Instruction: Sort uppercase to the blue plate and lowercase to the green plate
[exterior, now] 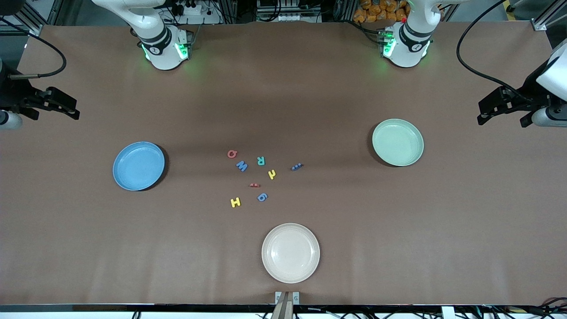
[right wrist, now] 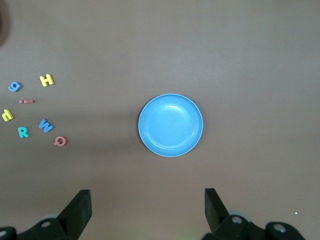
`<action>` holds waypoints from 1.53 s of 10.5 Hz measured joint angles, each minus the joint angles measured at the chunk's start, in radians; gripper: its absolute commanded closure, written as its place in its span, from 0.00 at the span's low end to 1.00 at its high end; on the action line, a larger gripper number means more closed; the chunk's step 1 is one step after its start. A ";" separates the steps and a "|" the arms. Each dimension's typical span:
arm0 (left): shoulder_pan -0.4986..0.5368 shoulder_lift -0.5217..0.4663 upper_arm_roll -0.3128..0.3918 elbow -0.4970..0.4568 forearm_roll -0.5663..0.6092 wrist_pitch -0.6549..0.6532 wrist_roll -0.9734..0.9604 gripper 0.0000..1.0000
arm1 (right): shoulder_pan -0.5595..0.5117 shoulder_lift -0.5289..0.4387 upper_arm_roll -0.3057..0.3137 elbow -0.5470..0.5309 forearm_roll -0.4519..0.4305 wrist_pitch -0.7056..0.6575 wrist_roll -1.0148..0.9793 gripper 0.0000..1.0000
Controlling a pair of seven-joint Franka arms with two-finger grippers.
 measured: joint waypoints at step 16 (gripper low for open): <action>-0.047 0.000 -0.081 -0.168 -0.027 0.097 0.040 0.00 | 0.129 0.152 0.006 -0.007 0.045 0.089 0.011 0.00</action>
